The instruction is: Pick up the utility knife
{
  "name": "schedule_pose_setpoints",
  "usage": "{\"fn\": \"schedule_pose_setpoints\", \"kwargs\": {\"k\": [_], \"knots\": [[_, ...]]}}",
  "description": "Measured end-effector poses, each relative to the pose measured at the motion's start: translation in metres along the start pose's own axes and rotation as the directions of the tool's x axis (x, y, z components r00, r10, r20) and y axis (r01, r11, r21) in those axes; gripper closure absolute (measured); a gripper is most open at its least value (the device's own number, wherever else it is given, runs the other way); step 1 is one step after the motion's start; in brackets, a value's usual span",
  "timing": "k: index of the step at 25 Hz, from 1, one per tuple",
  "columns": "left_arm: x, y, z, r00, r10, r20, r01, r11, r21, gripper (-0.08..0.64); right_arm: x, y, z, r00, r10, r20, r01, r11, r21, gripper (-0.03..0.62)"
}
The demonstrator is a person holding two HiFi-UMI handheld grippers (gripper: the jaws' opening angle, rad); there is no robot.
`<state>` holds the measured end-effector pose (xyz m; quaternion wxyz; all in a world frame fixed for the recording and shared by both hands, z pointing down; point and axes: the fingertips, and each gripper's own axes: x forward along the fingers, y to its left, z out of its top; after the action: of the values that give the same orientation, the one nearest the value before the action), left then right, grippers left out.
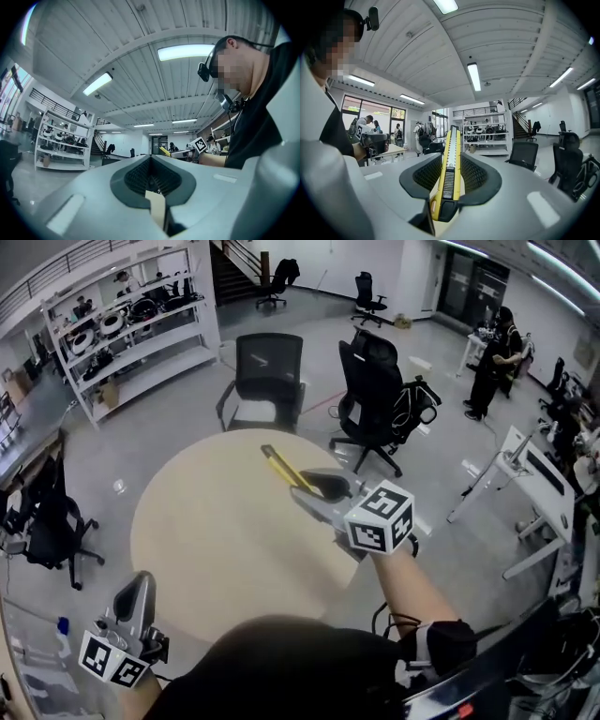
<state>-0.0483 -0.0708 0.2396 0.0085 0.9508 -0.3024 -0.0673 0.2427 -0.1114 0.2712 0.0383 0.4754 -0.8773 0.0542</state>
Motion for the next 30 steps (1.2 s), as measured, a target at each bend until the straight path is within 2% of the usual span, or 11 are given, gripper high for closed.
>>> {"fn": "schedule_pose_setpoints", "kwargs": {"k": [7,12,20,30], "knots": [[-0.04,0.054,0.006,1.0,-0.007,0.025,0.007,1.0,-0.016,0.56,0.033,0.056,0.018,0.998,0.034,0.061,-0.036,0.999,0.036,0.454],[-0.046,0.058,0.007,0.999,-0.028,0.045,0.028,1.0,-0.011,0.56,0.037,0.073,0.032,0.991,0.075,0.108,-0.082,0.995,0.06,0.453],[-0.043,0.057,0.001,0.998,-0.019,0.054,0.02,0.999,-0.027,0.56,0.025,0.063,0.032,0.989,0.069,0.134,-0.078,0.995,0.06,0.453],[-0.027,0.049,-0.004,0.998,-0.015,0.058,0.016,1.0,-0.024,0.56,0.024,0.048,0.03,0.99,0.083,0.117,-0.088,0.995,0.038,0.453]]}}
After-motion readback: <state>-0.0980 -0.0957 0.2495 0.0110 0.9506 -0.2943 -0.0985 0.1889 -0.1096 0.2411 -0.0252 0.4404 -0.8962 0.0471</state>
